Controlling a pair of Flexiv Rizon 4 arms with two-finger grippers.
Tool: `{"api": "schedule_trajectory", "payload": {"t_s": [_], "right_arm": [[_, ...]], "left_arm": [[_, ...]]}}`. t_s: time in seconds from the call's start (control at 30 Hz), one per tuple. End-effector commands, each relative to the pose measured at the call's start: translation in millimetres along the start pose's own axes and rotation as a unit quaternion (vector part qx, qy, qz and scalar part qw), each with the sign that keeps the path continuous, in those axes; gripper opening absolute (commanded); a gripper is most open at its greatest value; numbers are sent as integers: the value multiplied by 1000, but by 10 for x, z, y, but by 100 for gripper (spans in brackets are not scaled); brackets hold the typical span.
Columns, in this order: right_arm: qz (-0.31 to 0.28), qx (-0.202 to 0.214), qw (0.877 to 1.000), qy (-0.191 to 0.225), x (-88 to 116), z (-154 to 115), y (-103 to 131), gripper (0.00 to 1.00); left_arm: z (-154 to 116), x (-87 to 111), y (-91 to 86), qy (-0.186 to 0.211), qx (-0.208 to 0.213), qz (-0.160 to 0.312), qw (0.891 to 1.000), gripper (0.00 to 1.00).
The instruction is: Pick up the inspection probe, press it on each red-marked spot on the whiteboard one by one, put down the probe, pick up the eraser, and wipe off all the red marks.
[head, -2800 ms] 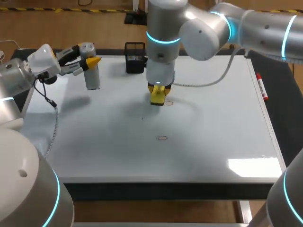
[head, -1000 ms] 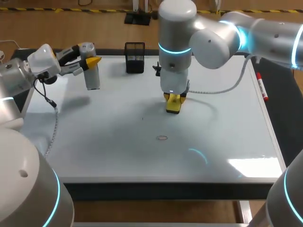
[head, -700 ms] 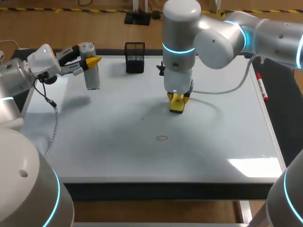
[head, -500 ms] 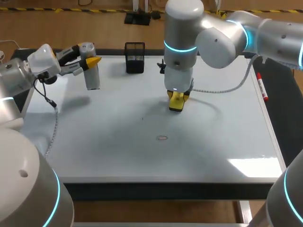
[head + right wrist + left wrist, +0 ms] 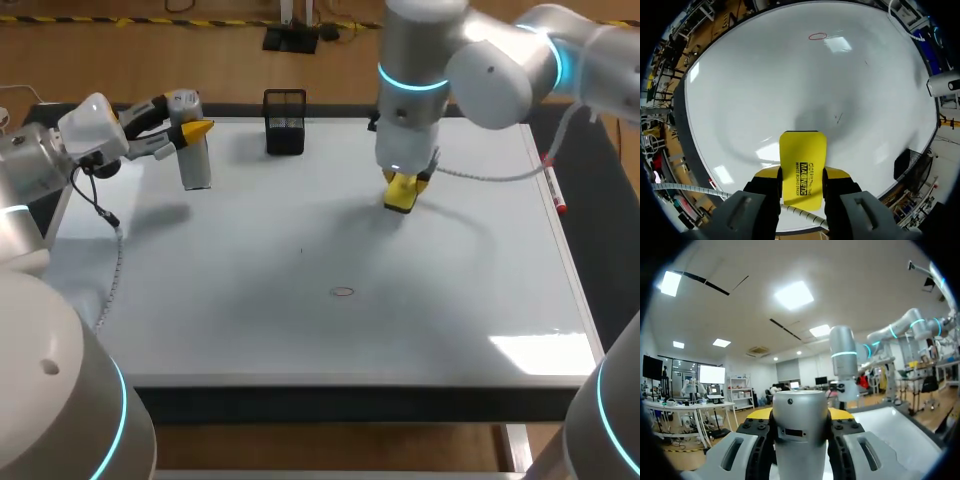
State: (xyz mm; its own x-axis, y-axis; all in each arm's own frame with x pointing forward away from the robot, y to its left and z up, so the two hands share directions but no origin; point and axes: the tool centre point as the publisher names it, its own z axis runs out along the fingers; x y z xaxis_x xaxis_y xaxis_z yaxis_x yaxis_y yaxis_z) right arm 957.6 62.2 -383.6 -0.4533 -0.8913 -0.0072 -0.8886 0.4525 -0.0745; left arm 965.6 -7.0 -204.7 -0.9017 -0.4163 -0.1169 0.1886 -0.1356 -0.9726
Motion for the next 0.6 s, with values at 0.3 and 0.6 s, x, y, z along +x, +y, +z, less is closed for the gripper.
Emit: {"api": "schedule_trajectory", "payload": {"t_s": [0.3, 0.6], "right_arm": [[41, -26, 999, 3, 326, 45, -423, 0], [57, -24, 998, -1, 404, 22, -506, 0]], "left_arm": [[1, 1, -8, 0, 0, 0, 1000, 0], [1, 1, -8, 0, 0, 0, 1000, 0]]}}
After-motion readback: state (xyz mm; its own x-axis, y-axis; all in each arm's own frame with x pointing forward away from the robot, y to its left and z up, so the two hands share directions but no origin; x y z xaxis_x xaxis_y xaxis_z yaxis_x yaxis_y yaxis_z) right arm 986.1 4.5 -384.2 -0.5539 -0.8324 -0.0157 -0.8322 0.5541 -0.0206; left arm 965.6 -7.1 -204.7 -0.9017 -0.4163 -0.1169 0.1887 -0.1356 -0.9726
